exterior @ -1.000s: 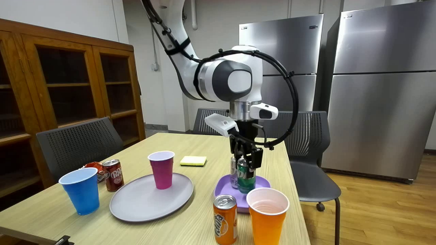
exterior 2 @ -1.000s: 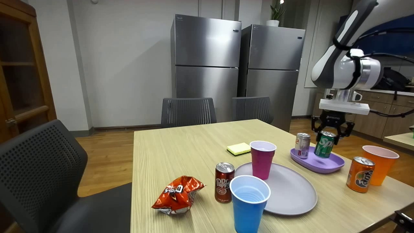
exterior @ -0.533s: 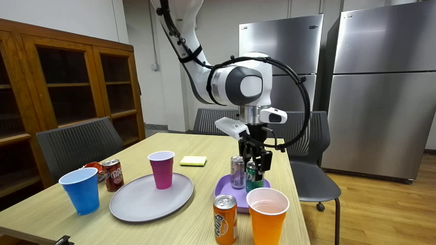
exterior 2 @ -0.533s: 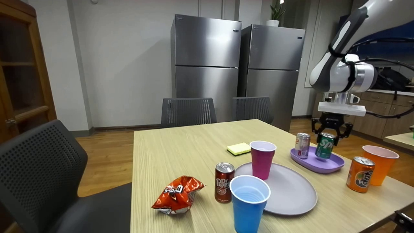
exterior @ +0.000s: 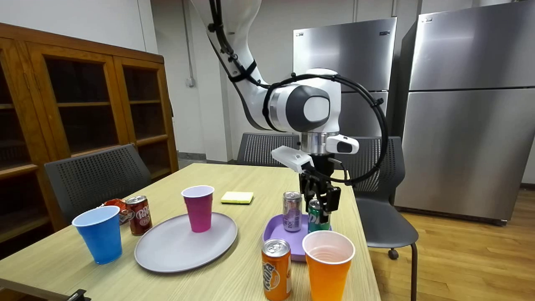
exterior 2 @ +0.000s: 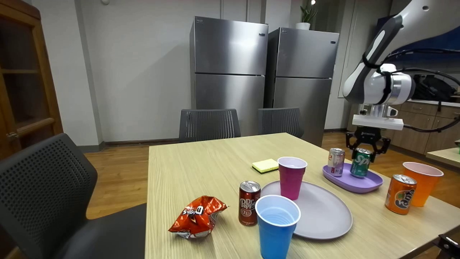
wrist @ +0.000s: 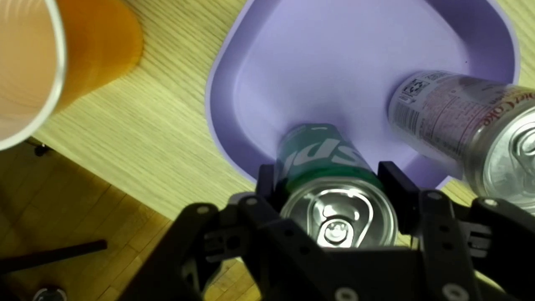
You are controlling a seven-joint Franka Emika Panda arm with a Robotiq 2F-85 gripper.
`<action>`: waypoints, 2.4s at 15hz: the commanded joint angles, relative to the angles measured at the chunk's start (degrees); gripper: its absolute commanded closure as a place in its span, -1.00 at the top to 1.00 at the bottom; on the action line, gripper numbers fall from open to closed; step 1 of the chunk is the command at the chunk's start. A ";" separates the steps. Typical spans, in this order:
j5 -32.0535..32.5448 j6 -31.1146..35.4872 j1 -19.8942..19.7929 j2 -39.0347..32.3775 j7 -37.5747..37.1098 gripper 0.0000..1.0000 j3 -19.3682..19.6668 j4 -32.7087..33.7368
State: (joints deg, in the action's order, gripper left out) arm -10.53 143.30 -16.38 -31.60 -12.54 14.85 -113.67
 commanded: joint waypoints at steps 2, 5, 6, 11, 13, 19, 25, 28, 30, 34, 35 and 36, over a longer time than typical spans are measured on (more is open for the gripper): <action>-1.83 -3.18 -1.29 -1.73 -0.11 -0.22 -1.17 4.29; -2.24 -3.51 -1.24 -2.53 -0.21 -0.22 -1.24 5.53; -2.32 -3.66 -1.23 -2.74 -0.24 -0.22 -1.29 5.90; -2.42 -4.58 -1.11 -3.81 -0.50 -0.22 -1.43 7.43; -2.34 -4.88 -1.02 -3.97 -0.67 0.65 -1.40 7.79; -2.51 -4.69 -1.06 -3.42 -0.77 1.00 -1.45 8.02; -3.69 -3.07 -1.49 0.16 0.35 1.00 -1.70 5.32; -4.53 -2.50 -1.80 3.39 1.38 1.00 -1.71 2.65; -4.73 -2.19 -1.97 6.01 2.16 1.00 -1.66 0.35; -4.63 -1.85 -1.84 12.29 3.56 1.00 -1.20 -5.76; -4.46 -1.82 -1.66 13.86 3.71 1.00 -1.00 -7.32; -4.42 -1.54 -1.57 15.49 4.05 1.00 -0.84 -9.06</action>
State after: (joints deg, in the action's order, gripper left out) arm -14.13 140.90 -17.43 -23.01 -11.09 14.34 -115.78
